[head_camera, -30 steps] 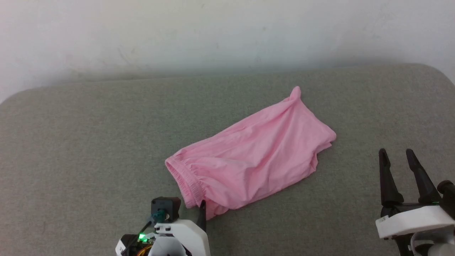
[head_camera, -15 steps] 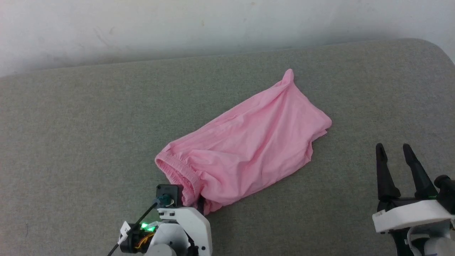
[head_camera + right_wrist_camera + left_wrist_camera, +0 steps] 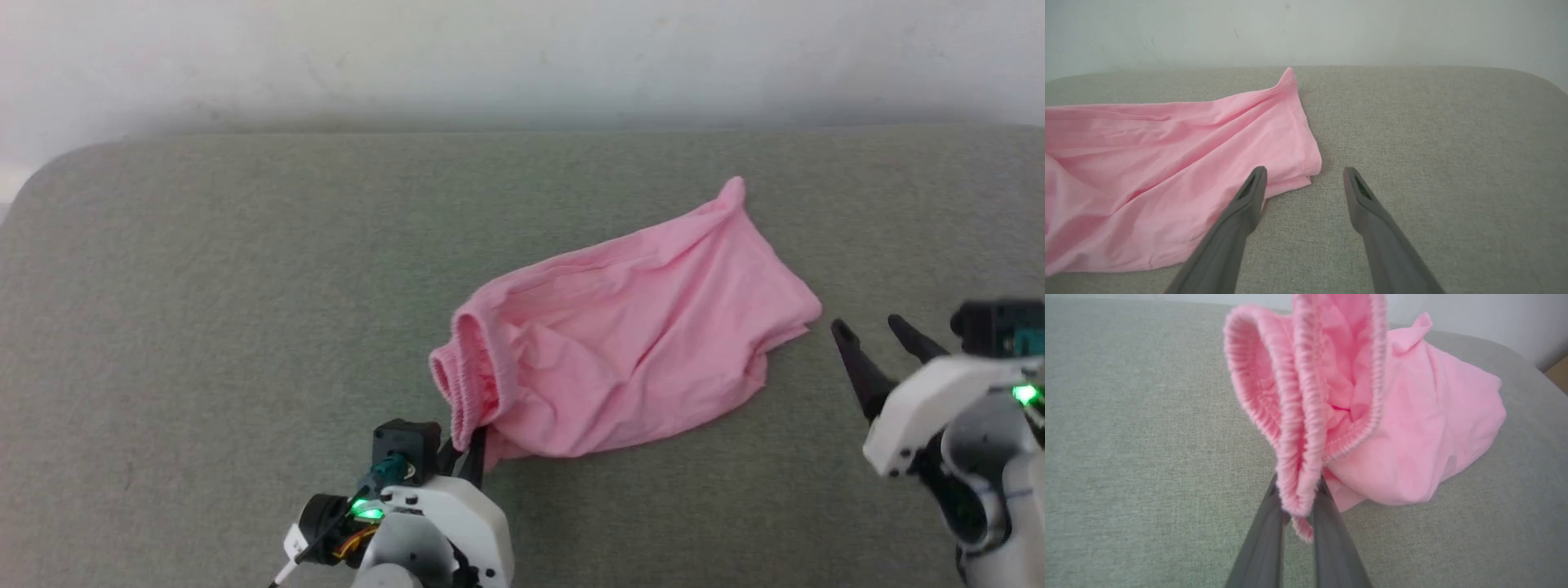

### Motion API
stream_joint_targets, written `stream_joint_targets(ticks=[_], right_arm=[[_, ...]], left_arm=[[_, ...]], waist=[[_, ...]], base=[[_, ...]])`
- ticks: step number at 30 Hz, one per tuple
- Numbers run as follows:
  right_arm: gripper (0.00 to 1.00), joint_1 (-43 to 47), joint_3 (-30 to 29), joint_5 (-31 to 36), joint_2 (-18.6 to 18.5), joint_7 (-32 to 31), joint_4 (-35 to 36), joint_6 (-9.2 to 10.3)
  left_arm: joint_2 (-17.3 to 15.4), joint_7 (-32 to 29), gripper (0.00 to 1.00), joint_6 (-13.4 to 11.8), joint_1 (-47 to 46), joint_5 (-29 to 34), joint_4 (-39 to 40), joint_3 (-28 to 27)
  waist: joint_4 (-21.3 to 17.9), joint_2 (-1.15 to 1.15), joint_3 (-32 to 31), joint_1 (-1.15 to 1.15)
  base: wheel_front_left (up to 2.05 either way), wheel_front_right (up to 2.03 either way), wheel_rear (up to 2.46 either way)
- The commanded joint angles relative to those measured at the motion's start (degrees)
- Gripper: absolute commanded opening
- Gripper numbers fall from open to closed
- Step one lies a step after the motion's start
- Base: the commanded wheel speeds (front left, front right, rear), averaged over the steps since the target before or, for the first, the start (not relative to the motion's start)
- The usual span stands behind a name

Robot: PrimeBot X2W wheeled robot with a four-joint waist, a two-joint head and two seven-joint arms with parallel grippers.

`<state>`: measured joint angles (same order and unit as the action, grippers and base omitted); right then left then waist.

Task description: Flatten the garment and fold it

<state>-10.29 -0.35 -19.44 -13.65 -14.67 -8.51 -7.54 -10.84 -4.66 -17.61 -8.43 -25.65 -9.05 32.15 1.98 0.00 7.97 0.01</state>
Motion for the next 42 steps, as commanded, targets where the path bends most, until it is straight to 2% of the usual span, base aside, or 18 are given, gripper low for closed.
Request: stream_joint_targets(ticks=[1, 4, 9, 14, 20, 21, 22, 24, 33, 42], right_arm=[[1.00, -2.0, -0.3, -0.9, 0.0, -1.6, -1.0, 0.05], [1.00, -7.0, -2.4, -2.2, 1.0, -7.9, -6.0, 0.05], [1.00, -13.6, -4.7, 0.6, 1.8, -14.8, -14.7, 0.05], [1.00, -17.5, -7.0, 6.6, 2.0, -15.8, -22.6, 0.05], [1.00, -18.7, -3.7, 7.8, 2.3, -16.4, -28.7, 0.05], [0.91, -18.7, -2.8, 7.5, 2.1, -16.6, -29.4, 0.05], [0.40, -18.6, -2.1, 7.3, 1.9, -16.8, -30.1, 0.05], [0.00, -18.3, -0.7, 6.8, 1.3, -16.7, -30.9, 0.05], [0.00, -16.1, 3.1, 1.4, -1.6, -11.6, -29.2, 0.05], [0.00, -5.6, 4.1, -4.7, -4.2, -9.8, -19.0, 0.05]], left_arm=[[0.1, 0.6, 0.00, 0.5, -0.8, 0.4, 0.6, 0.2], [0.5, 0.9, 0.00, 1.0, -1.5, 0.8, 1.3, 1.2], [1.8, 1.0, 0.00, 1.8, -2.5, 1.1, 0.9, 3.0], [3.1, 1.5, 0.00, 2.4, -3.8, 1.2, -0.1, 4.0], [3.6, 2.1, 0.00, 2.6, -4.7, 1.1, -1.3, 4.4], [3.6, 2.2, 0.00, 2.7, -4.7, 1.0, -1.6, 4.4], [3.6, 2.3, 0.00, 2.7, -4.8, 1.0, -1.8, 4.3], [3.6, 2.4, 0.00, 2.7, -4.8, 0.8, -2.2, 4.2], [2.1, 1.6, 0.00, 3.5, -3.3, -1.0, -3.3, 3.8], [-2.1, -1.1, 0.00, 5.2, 2.3, -3.9, -0.1, 3.9]], waist=[[2.1, 0.00, 0.7, -0.01], [3.7, 0.00, 1.8, -0.01], [6.0, 0.00, 3.6, -0.01], [7.8, 0.00, 4.8, -0.01], [8.5, 0.00, 5.4, -0.01], [8.5, 0.00, 5.4, -0.01], [8.5, 0.00, 5.4, -0.01], [8.3, 0.00, 5.1, -0.01], [6.3, 0.00, 0.4, -0.01], [3.5, 0.00, -6.4, -0.01]], base=[[0.00, 0.00, 0.00], [0.00, 0.00, 0.00], [0.00, 0.00, 0.00], [0.00, 0.00, 0.00], [0.00, 0.00, 0.00], [0.00, 0.00, 0.00], [0.00, 0.00, 0.00], [0.00, 0.00, 0.00], [0.00, 0.00, 0.00], [0.00, 0.00, 0.00]])
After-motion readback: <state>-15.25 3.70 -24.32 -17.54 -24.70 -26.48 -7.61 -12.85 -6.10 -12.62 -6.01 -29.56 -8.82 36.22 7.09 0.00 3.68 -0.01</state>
